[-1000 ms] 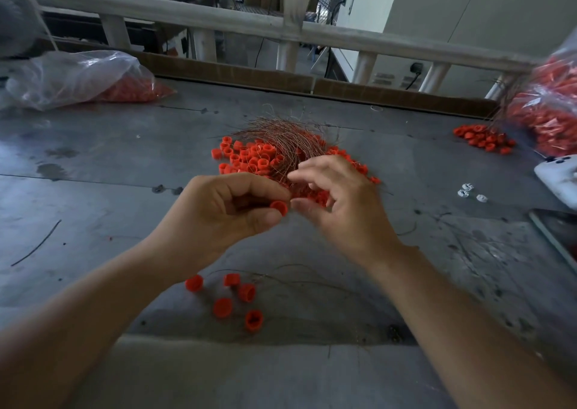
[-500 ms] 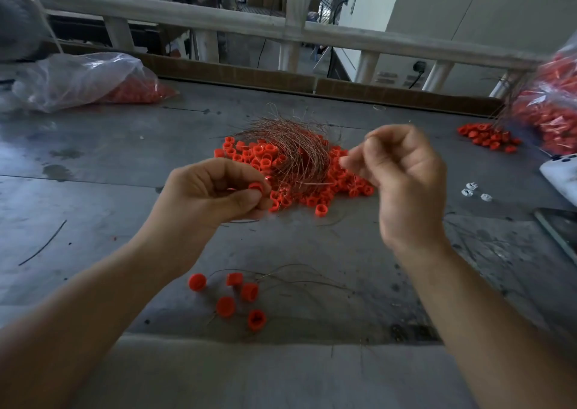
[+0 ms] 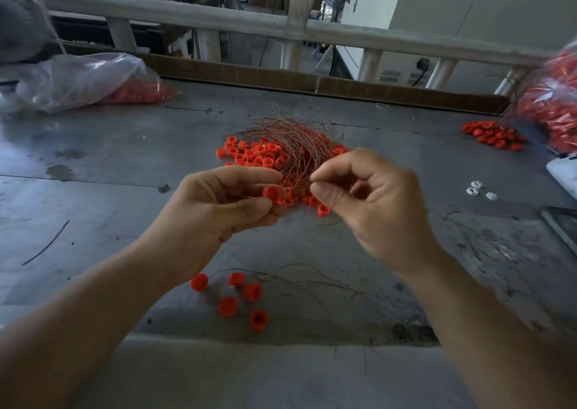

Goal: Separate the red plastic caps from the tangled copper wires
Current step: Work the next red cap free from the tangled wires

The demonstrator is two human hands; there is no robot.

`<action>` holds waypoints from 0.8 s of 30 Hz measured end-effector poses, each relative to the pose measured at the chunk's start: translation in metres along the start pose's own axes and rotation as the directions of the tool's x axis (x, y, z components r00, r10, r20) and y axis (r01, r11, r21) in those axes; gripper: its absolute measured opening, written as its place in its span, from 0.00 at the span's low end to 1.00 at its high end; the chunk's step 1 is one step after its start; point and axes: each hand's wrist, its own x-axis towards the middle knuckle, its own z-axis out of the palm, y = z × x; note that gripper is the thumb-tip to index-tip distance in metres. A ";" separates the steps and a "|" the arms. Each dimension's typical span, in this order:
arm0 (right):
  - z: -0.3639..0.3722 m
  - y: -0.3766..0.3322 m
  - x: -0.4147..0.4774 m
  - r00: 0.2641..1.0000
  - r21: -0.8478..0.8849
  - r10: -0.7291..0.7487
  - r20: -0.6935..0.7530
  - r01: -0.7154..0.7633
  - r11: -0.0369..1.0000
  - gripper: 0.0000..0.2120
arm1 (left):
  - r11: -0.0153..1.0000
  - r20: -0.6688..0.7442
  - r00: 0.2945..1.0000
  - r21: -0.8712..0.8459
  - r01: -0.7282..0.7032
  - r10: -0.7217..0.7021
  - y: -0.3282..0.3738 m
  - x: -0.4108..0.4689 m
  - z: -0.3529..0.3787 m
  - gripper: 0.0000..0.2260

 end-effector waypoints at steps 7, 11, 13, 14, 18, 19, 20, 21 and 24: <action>0.007 0.000 -0.004 0.999 -0.106 -0.008 0.049 0.013 0.994 0.02 | 0.999 0.037 0.999 0.049 -0.020 0.018 -0.001 -0.001 0.001 0.13; 0.008 -0.001 -0.005 0.997 -0.152 -0.025 0.076 0.037 0.988 0.01 | 0.997 0.048 0.999 0.079 -0.024 0.020 -0.001 -0.002 0.001 0.14; 0.008 -0.002 -0.005 0.996 -0.171 -0.026 0.082 0.039 0.984 0.02 | 0.997 0.050 0.999 0.079 -0.024 0.020 -0.001 -0.002 0.001 0.14; 0.009 -0.001 -0.005 0.996 -0.180 -0.024 0.085 0.039 0.983 0.02 | 0.997 0.048 0.999 0.073 -0.022 0.018 -0.001 -0.002 0.001 0.15; 0.010 -0.002 -0.006 0.997 -0.193 -0.010 0.081 0.025 0.981 0.02 | 0.998 0.062 0.998 0.060 -0.028 0.024 0.000 -0.004 0.002 0.16; 0.010 -0.003 -0.006 0.997 -0.193 -0.006 0.079 0.021 0.981 0.02 | 0.998 0.065 0.998 0.058 -0.029 0.025 0.000 -0.005 0.002 0.16; 0.011 -0.003 -0.006 0.997 -0.196 -0.002 0.077 0.017 0.980 0.02 | 0.998 0.065 0.998 0.055 -0.028 0.024 0.000 -0.005 0.002 0.16; 0.011 -0.003 -0.007 0.997 -0.201 0.003 0.076 0.012 0.980 0.02 | 0.998 0.065 0.998 0.052 -0.026 0.023 0.000 -0.005 0.002 0.16; 0.011 -0.003 -0.007 0.997 -0.211 0.018 0.078 -0.001 0.978 0.02 | 0.998 0.069 0.997 0.060 -0.022 0.018 0.002 -0.005 0.003 0.16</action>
